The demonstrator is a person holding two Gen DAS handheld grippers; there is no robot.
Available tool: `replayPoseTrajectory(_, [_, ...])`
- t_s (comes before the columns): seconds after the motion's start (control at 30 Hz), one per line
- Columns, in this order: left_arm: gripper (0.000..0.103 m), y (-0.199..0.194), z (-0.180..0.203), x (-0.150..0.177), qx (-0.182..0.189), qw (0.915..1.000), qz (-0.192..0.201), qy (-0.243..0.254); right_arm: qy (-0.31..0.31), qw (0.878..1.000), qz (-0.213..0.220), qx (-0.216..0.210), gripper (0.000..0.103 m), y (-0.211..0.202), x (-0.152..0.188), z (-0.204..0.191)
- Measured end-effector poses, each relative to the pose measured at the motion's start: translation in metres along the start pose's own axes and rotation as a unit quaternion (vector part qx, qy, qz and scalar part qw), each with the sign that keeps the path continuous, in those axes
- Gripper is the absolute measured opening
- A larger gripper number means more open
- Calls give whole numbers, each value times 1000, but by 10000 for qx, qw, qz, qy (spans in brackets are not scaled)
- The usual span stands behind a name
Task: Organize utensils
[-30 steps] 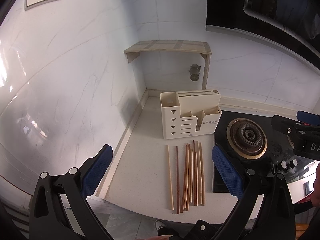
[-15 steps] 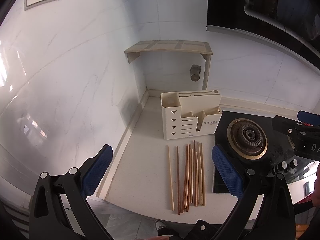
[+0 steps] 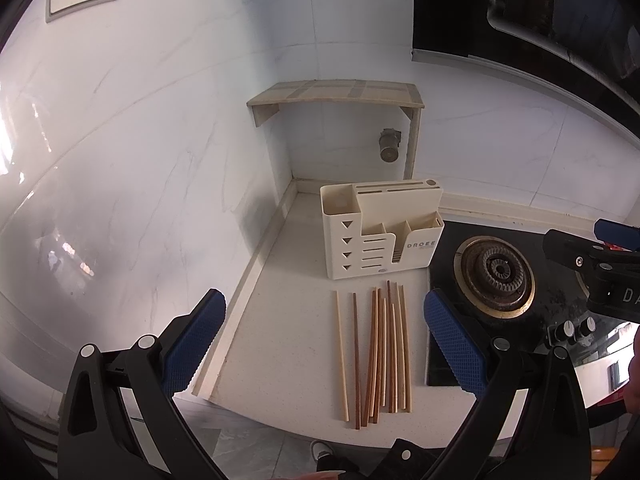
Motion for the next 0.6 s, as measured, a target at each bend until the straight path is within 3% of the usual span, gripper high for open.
replayPoseTrajectory(0.6, [97, -1, 1, 1, -11, 10000, 4, 5, 42, 10000, -14, 2, 98, 2, 1, 2])
Point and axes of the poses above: each gripper's, at about its wrist camera, not at the fingertips, and y roughly the way its jaws point, z to its right, x to its underside, the point moved 10 cm from there along y, roughly the way its jaws point, and after that the axes turned 2 degrees about -y, right-handed, at the moved point
